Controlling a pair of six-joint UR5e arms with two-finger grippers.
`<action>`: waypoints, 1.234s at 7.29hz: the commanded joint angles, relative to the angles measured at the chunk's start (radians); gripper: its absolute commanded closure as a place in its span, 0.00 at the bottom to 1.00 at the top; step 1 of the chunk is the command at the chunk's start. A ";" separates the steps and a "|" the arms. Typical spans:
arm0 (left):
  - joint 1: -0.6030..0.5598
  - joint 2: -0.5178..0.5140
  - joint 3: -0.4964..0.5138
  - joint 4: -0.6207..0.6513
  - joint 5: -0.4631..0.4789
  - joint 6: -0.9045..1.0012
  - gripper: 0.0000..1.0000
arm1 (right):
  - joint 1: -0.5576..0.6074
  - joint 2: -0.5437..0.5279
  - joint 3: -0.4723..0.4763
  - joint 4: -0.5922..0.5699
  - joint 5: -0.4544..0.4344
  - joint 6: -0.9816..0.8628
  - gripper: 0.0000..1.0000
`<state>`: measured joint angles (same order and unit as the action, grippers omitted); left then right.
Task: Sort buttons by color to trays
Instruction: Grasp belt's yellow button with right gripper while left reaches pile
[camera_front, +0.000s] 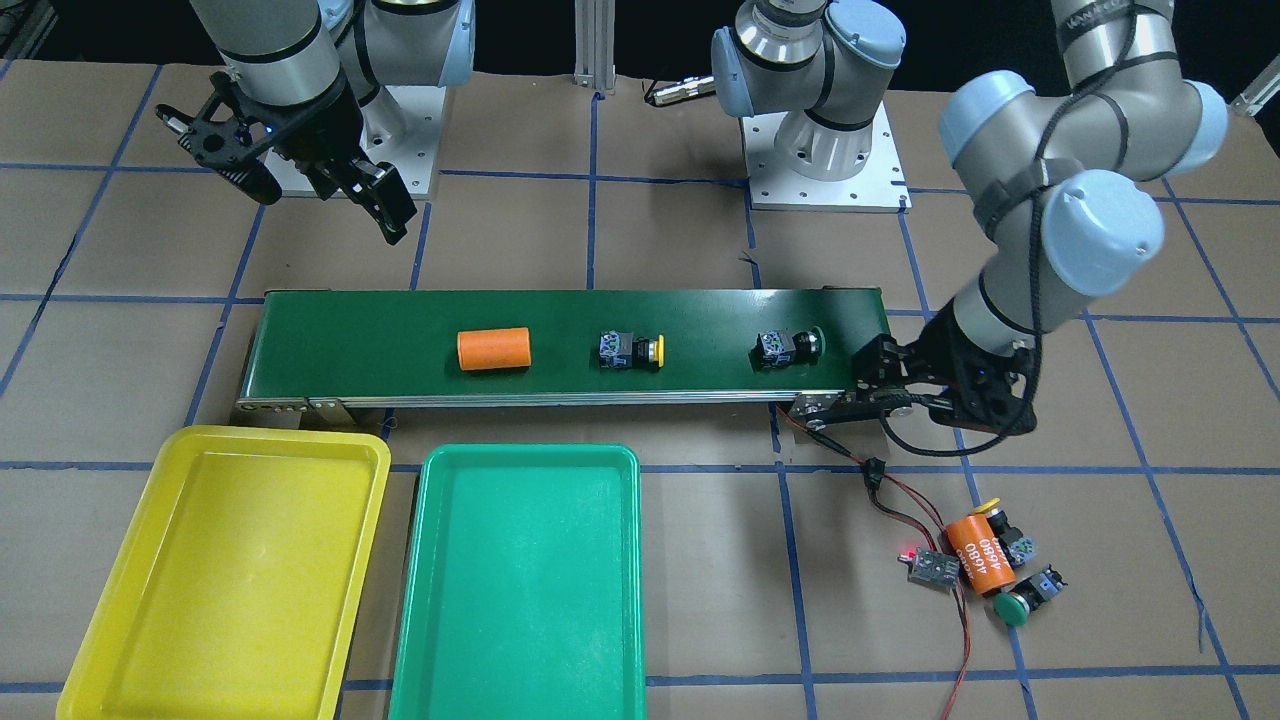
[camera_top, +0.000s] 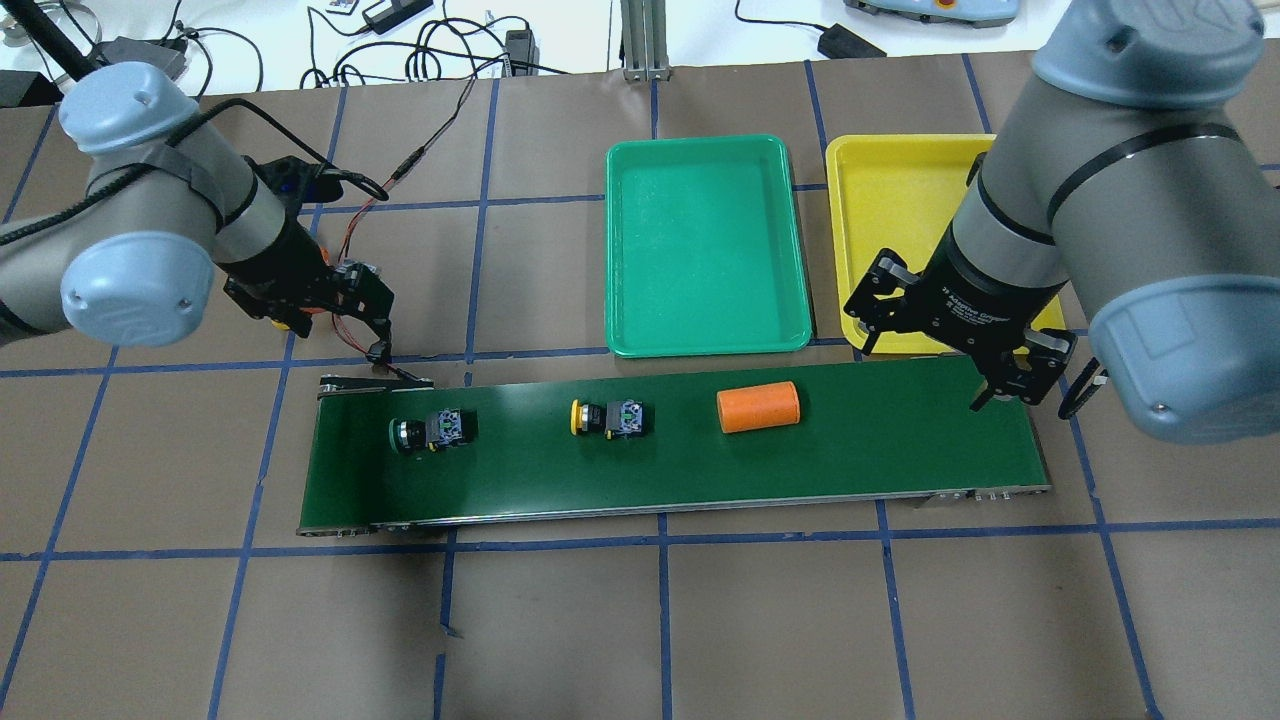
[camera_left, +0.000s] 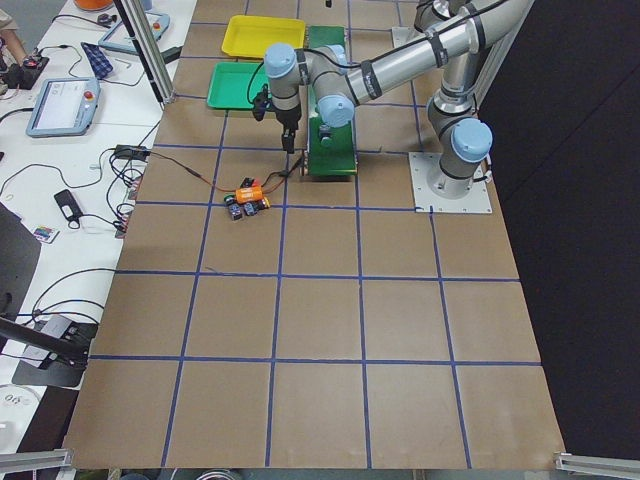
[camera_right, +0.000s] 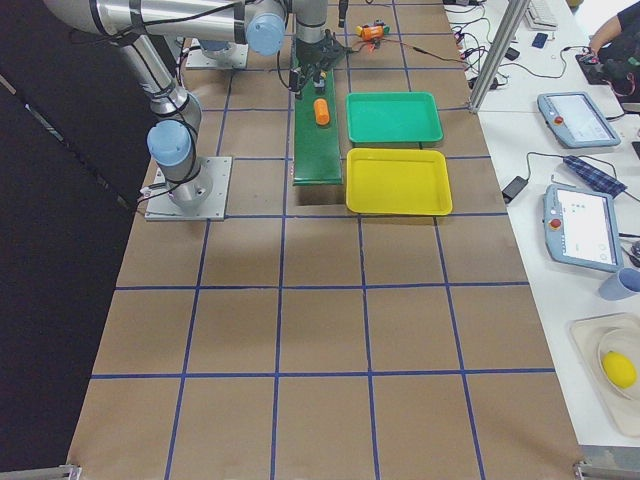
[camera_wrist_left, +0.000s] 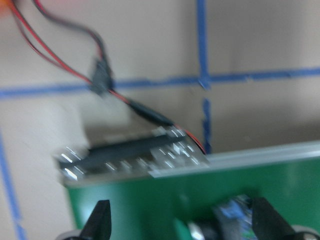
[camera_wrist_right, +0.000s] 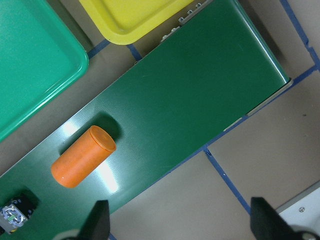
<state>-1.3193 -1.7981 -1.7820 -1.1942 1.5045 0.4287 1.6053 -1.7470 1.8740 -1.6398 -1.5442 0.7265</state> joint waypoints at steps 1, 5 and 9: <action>0.077 -0.186 0.200 0.004 0.003 0.223 0.00 | 0.001 -0.006 0.001 0.003 0.003 0.216 0.00; 0.089 -0.357 0.300 0.061 0.023 0.757 0.00 | 0.050 0.001 0.001 -0.017 0.044 0.479 0.00; 0.081 -0.375 0.231 0.114 0.026 1.007 0.00 | 0.068 0.006 0.001 -0.022 0.070 0.696 0.00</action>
<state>-1.2448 -2.1683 -1.5191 -1.1219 1.5298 1.3563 1.6617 -1.7432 1.8745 -1.6608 -1.4758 1.3341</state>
